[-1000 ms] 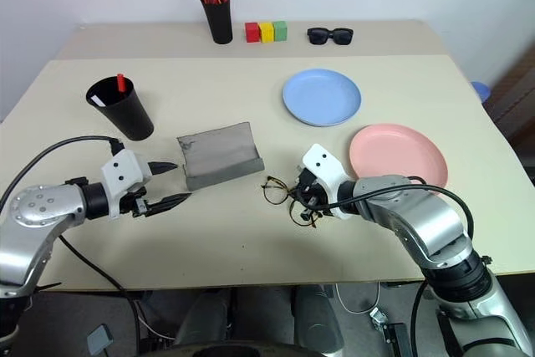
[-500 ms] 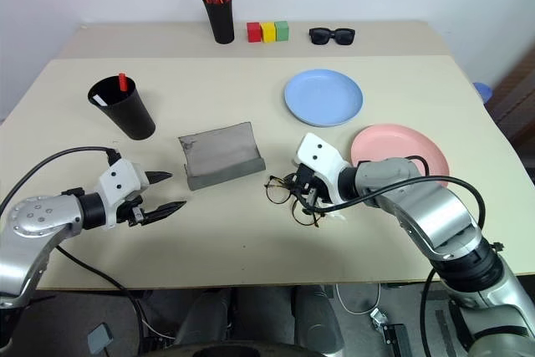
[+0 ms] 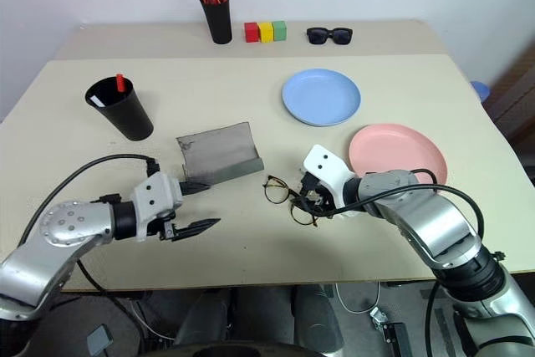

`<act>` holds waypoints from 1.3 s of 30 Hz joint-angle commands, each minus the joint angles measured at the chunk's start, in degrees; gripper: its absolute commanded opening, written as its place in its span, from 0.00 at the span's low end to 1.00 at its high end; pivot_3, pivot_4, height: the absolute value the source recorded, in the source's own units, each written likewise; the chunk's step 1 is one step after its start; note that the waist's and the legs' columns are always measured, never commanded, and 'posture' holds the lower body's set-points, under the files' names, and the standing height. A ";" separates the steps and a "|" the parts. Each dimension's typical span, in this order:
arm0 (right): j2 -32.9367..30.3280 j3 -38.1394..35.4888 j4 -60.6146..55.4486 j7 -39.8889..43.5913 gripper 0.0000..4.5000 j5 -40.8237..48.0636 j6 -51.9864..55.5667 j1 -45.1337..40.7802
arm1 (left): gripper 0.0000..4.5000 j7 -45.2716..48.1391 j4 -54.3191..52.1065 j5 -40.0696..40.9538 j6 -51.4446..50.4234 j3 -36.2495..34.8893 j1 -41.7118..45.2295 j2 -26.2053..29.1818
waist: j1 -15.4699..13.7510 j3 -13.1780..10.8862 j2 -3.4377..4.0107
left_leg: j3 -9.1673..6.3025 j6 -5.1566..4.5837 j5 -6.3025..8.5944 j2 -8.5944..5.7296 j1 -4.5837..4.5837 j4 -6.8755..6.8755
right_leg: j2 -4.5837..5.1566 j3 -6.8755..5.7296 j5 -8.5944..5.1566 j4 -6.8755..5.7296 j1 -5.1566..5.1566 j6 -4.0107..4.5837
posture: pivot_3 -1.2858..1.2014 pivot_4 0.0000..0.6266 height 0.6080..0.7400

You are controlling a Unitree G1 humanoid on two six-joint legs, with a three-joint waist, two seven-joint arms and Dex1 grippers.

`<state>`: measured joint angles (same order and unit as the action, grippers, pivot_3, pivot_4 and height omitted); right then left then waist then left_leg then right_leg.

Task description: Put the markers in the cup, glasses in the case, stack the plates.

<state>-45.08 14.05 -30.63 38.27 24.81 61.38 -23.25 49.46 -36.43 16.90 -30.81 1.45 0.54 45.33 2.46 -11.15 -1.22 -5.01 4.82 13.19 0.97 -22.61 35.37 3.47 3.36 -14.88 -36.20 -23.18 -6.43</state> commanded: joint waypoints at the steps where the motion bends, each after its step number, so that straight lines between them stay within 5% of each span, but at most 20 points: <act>1: 0.94 -0.80 -0.85 -0.55 0.58 0.31 1.01 -0.46 | 0.77 -0.33 -1.86 0.90 -0.06 0.12 0.61 -0.01 | -0.04 0.00 0.00 | 0.00 0.00 0.00 0.00 0.00 0.00 | 0.00 0.00 0.00 0.00 0.00 0.00 | 0.52 0.24 1.00; 4: 2.09 -0.91 -0.53 -1.18 0.39 0.51 2.15 -0.86 | 0.77 -0.32 -1.69 0.80 -0.10 0.13 0.47 0.07 | -0.05 0.00 0.00 | 0.01 0.00 0.00 0.00 -0.01 0.02 | 0.01 0.00 0.00 0.00 0.01 0.00 | 0.52 0.24 1.00; 7: 3.06 -1.09 -0.55 -1.53 0.03 0.83 3.33 -1.12 | 0.77 -0.26 -1.42 0.75 0.03 -0.18 0.12 0.22 | -0.04 0.00 0.00 | 0.00 0.00 0.00 0.00 -0.01 0.02 | 0.01 0.00 0.00 0.00 0.01 0.00 | 0.52 0.24 1.00; 8: 3.22 -1.05 -0.66 -1.59 0.01 0.85 3.67 -1.08 | 0.77 -0.24 -1.34 0.70 0.08 -0.33 -0.04 0.31 | -0.03 0.00 0.00 | 0.00 0.00 0.00 0.00 0.00 0.02 | 0.01 0.00 0.00 0.00 0.01 0.00 | 0.52 0.24 1.00; 23: 0.63 -0.25 -2.36 0.55 0.01 -1.59 -1.65 -3.45 | 0.77 -0.77 2.53 -0.08 2.57 -6.55 -3.83 1.72 | -0.03 0.00 0.00 | 0.01 0.00 0.00 0.00 -0.02 0.01 | 0.02 0.00 -0.01 0.03 0.00 0.00 | 0.52 0.24 1.00; 27: -0.80 0.33 -1.20 4.22 0.01 -3.21 -6.33 -10.80 | 0.77 -1.84 4.57 1.83 1.87 -13.15 -6.47 1.28 | 0.31 -0.03 0.04 | 0.02 0.00 0.00 0.00 -0.01 0.02 | 0.01 0.00 0.00 0.02 -0.03 0.01 | 0.52 0.24 1.00; 35: 12.31 11.48 13.23 8.93 0.01 -10.98 -20.96 -28.32 | 0.77 -0.95 8.96 3.81 5.21 -23.76 -15.91 -0.75 | 1.35 -0.02 0.04 | 0.04 0.00 0.00 0.09 0.06 -0.14 | -0.04 0.00 0.02 0.00 -0.08 0.07 | 0.52 0.24 1.00; 39: 23.89 15.42 27.89 9.22 0.01 -14.86 -29.36 -35.06 | 0.77 0.33 8.87 6.28 6.88 -28.14 -19.15 -2.20 | 1.56 -0.03 0.04 | 0.06 0.00 0.00 0.08 0.03 -0.10 | -0.01 0.00 0.04 0.00 -0.08 0.11 | 0.52 0.24 1.00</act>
<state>-23.48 28.72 -6.21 47.23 11.51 36.31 -55.85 49.12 -26.48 21.34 -25.42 -23.88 -18.17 43.52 4.02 -11.17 -1.18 -4.93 4.82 13.19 1.05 -22.56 35.28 3.45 3.37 -14.82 -36.22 -23.27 -6.30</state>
